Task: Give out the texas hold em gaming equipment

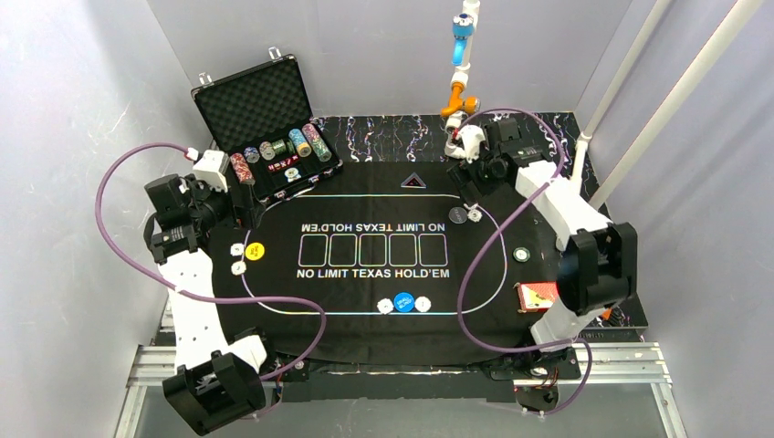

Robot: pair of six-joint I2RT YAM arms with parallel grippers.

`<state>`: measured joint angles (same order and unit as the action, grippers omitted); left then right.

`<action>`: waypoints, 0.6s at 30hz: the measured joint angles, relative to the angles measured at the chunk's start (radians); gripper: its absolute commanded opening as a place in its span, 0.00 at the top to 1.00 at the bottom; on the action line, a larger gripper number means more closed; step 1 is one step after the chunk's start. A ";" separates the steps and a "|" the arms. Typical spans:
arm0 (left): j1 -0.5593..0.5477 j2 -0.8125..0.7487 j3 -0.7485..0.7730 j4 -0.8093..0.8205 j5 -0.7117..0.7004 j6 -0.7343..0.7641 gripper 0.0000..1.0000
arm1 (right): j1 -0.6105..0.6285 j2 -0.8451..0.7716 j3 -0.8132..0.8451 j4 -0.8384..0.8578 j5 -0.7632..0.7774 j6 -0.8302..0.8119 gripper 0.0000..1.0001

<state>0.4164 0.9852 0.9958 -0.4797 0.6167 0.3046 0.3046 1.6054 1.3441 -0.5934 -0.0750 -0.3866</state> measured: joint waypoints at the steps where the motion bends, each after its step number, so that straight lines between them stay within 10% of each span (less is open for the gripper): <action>1: 0.000 0.008 0.000 -0.002 0.015 -0.022 0.02 | -0.016 0.037 0.032 -0.019 -0.004 0.006 0.02; 18: -0.227 0.057 0.005 -0.121 -0.046 -0.070 0.02 | -0.302 0.140 -0.073 -0.278 0.000 -0.165 0.13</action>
<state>0.1898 1.0420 1.0012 -0.6010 0.5709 0.2348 0.0025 1.7454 1.2709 -0.8715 -0.0753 -0.5518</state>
